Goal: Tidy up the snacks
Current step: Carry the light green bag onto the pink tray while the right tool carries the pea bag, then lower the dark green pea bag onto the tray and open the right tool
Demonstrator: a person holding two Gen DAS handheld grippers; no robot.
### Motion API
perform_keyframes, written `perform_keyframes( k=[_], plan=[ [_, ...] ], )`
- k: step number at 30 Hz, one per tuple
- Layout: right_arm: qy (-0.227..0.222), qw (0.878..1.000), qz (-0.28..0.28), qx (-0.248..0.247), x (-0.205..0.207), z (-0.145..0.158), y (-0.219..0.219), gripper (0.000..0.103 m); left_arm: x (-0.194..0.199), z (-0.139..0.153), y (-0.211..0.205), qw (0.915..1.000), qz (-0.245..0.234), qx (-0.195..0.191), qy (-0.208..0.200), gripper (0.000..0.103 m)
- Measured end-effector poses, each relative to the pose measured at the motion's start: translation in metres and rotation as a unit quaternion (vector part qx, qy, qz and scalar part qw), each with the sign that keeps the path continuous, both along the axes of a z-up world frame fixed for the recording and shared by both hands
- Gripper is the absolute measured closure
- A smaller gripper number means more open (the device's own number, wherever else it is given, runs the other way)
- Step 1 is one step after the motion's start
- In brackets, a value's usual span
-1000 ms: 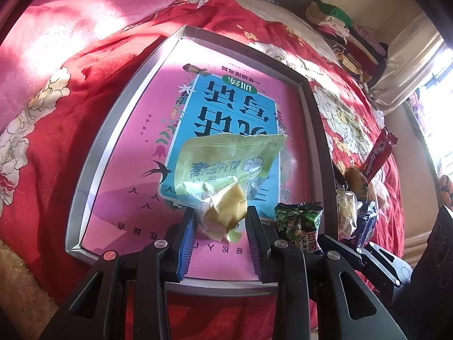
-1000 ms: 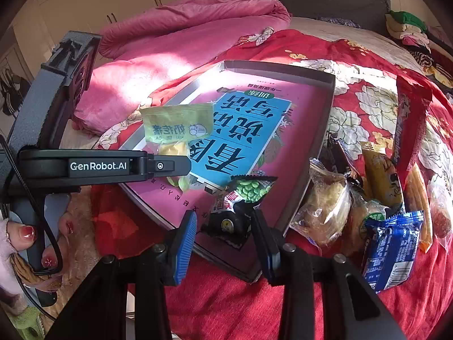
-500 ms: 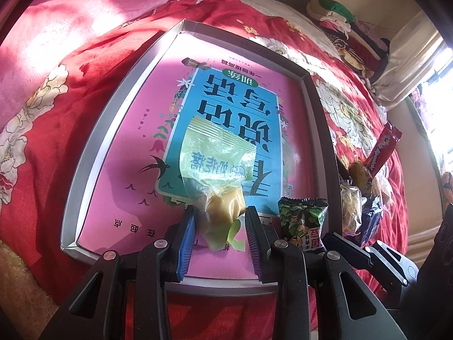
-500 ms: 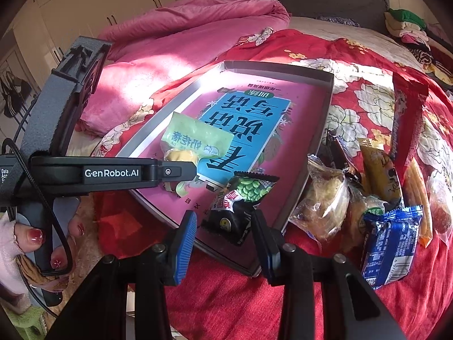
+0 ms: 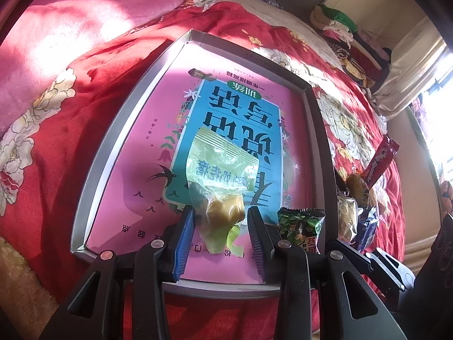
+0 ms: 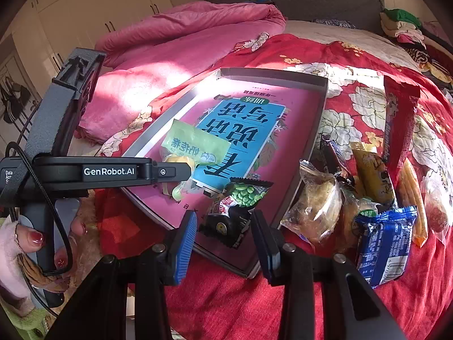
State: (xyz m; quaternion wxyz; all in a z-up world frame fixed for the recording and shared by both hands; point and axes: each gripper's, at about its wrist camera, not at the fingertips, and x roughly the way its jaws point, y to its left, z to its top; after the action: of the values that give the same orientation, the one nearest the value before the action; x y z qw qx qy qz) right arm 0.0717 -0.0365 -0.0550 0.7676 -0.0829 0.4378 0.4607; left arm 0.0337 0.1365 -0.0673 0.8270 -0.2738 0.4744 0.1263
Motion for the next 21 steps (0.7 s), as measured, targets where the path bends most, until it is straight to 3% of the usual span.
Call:
perform_keyframes(
  k=[21],
  plan=[
    [-0.017,0.999,-0.027,0.017,0.005,0.01,-0.012,0.062,-0.003,0.027,-0.011,0.998,-0.016,0.025,-0.055,0.038]
  ],
)
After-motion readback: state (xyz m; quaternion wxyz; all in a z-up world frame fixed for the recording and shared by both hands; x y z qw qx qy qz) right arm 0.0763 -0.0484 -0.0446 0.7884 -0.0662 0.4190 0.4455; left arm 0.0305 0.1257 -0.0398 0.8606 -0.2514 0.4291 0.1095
